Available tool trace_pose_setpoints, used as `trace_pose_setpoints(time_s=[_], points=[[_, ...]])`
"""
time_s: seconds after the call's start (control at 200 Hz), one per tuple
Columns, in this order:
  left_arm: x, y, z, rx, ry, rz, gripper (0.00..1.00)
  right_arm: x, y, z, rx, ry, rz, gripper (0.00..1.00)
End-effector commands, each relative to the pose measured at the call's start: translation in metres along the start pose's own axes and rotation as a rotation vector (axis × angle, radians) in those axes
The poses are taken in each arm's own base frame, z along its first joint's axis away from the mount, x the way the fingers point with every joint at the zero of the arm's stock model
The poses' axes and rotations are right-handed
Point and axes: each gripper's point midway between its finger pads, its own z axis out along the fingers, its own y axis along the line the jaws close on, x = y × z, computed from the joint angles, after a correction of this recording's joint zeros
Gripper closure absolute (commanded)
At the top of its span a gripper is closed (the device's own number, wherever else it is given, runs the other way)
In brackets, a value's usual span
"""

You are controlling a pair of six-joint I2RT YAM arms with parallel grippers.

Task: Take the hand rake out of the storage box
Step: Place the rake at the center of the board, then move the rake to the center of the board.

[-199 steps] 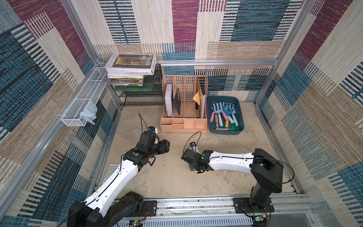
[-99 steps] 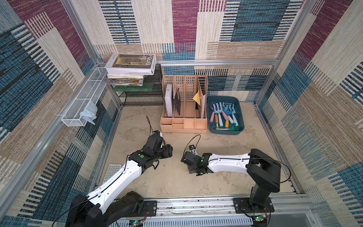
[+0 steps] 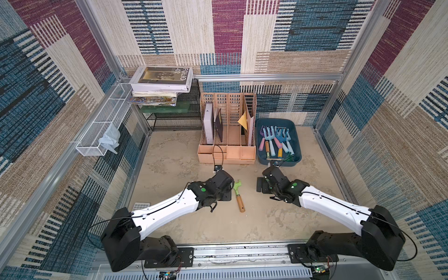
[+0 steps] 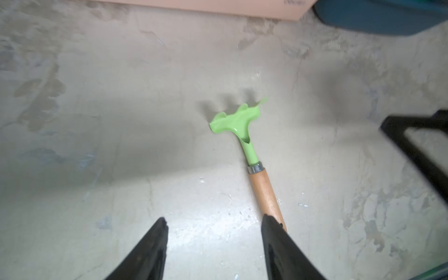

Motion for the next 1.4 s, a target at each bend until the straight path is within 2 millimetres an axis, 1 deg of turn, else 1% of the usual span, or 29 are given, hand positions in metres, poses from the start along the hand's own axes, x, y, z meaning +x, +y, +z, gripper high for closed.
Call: trace_pose_setpoints(time_s=[0.0,0.07,0.14,0.22,0.3,0.341,0.381,0.421,0.461,0.531,0.576,0.616,0.661,0.766,0.831,0.871,0.956,1.012,1.087,1.142,1.192,1.247,1.292,1.342,1.372,1.397], points=[[0.015,-0.018,0.019,-0.074,0.041,0.036,0.36,-0.005,-0.013,0.0,-0.03,-0.003,0.019,0.04],[0.028,-0.033,0.035,-0.082,0.084,0.065,0.36,-0.004,-0.019,-0.001,-0.033,-0.006,0.03,0.05],[0.036,-0.039,0.047,-0.091,0.11,0.066,0.37,-0.001,-0.02,-0.002,-0.041,-0.003,0.031,0.04],[0.041,-0.039,0.055,-0.1,0.123,0.066,0.37,0.0,-0.023,-0.004,-0.041,-0.008,0.035,0.04],[0.044,-0.034,0.062,-0.134,0.132,0.073,0.37,0.0,-0.024,-0.005,-0.045,-0.014,0.04,0.04],[0.047,-0.034,0.067,-0.142,0.147,0.079,0.39,0.0,-0.024,-0.006,-0.047,-0.018,0.041,0.05],[0.05,-0.033,0.071,-0.148,0.159,0.084,0.44,-0.001,-0.025,-0.007,-0.05,-0.022,0.044,0.04],[0.053,-0.031,0.076,-0.156,0.172,0.088,0.52,0.0,-0.025,-0.008,-0.049,-0.024,0.044,0.04],[0.056,-0.029,0.079,-0.167,0.182,0.089,0.58,0.0,-0.026,-0.009,-0.051,-0.029,0.047,0.04],[0.058,-0.021,0.081,-0.185,0.187,0.087,0.6,-0.001,-0.026,-0.011,-0.059,-0.037,0.052,0.04],[0.059,-0.011,0.08,-0.204,0.191,0.08,0.6,-0.001,-0.027,-0.011,-0.061,-0.04,0.055,0.04],[0.059,-0.001,0.077,-0.221,0.19,0.065,0.62,-0.001,-0.028,-0.012,-0.062,-0.041,0.057,0.04],[0.058,0.014,0.073,-0.237,0.187,0.042,0.66,0.0,-0.028,-0.011,-0.063,-0.04,0.057,0.04],[0.055,0.054,0.061,-0.27,0.169,-0.006,0.77,0.001,-0.029,-0.011,-0.066,-0.041,0.062,0.04],[0.051,0.07,0.054,-0.261,0.161,0.024,0.84,0.001,-0.028,-0.01,-0.071,-0.04,0.063,0.04],[0.048,0.084,0.047,-0.294,0.156,0.036,0.86,0.002,-0.028,-0.009,-0.077,-0.036,0.063,0.04],[0.046,0.116,0.035,-0.365,0.173,0.024,0.86,0.003,-0.026,-0.008,-0.096,-0.033,0.066,0.05],[0.046,0.13,0.032,-0.363,0.184,-0.003,0.86,0.003,-0.028,-0.007,-0.096,-0.031,0.072,0.04],[0.045,0.143,0.029,-0.343,0.182,-0.039,0.85,0.004,-0.03,-0.006,-0.091,-0.029,0.077,0.04],[0.043,0.155,0.024,-0.364,0.18,-0.06,0.85,0.004,-0.031,-0.006,-0.091,-0.028,0.08,0.04],[0.041,0.161,0.019,-0.372,0.171,-0.072,0.85,0.004,-0.032,-0.005,-0.091,-0.026,0.083,0.04],[0.041,0.169,0.013,-0.38,0.168,-0.104,0.82,0.004,-0.033,-0.004,-0.09,-0.024,0.086,0.04],[0.045,0.177,0.007,-0.396,0.179,-0.146,0.79,0.005,-0.033,-0.004,-0.089,-0.023,0.086,0.04],[0.053,0.19,-0.005,-0.44,0.221,-0.208,0.8,0.005,-0.033,-0.003,-0.089,-0.022,0.087,0.04],[0.056,0.193,-0.011,-0.448,0.231,-0.222,0.79,0.006,-0.034,-0.002,-0.086,-0.019,0.086,0.04],[0.058,0.191,-0.013,-0.432,0.232,-0.223,0.78,0.005,-0.033,-0.001,-0.087,-0.021,0.088,0.04]])
